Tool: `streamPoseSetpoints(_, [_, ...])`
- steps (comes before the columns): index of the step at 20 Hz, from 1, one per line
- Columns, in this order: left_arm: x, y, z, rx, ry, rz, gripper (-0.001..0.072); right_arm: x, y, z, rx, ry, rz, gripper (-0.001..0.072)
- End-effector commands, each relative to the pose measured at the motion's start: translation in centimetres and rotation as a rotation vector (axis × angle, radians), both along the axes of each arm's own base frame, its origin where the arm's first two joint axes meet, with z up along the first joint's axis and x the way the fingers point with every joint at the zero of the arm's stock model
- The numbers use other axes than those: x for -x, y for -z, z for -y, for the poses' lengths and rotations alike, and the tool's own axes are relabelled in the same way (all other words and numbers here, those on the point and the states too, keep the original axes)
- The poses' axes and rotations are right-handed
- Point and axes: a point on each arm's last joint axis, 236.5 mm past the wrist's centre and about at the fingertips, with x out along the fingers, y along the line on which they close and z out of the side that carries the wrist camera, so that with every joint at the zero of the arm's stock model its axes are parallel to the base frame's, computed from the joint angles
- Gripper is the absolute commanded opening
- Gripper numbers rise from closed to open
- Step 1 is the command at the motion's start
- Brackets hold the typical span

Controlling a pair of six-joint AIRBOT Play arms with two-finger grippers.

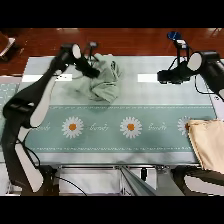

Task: Fold the shirts.

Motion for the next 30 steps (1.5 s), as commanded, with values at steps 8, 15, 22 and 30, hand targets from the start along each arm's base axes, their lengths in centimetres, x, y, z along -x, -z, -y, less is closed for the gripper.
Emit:
streamPoseSetpoints(8, [3.4, -30.6, 1.2, 0.397, -0.040, 0.498, 0.0019, 2.6, -11.8, 0.2, -0.035, -0.009, 0.262, 0.0406])
streamPoseSetpoints(15, [15.0, -44.2, 3.0, 0.565, 0.102, 0.677, 0.0019, 8.0, -19.7, 1.2, -0.018, -0.041, 0.421, 0.0406])
streamPoseSetpoints(22, [26.7, -40.0, 10.4, 0.670, 0.321, 0.486, 0.0019, 11.9, -23.3, 1.9, -0.005, -0.053, 0.502, 0.0406])
streamPoseSetpoints(30, [32.2, -12.9, 10.2, 0.497, 0.206, -0.038, 0.0019, 12.1, -16.1, 1.3, -0.023, -0.058, 0.344, 0.0406])
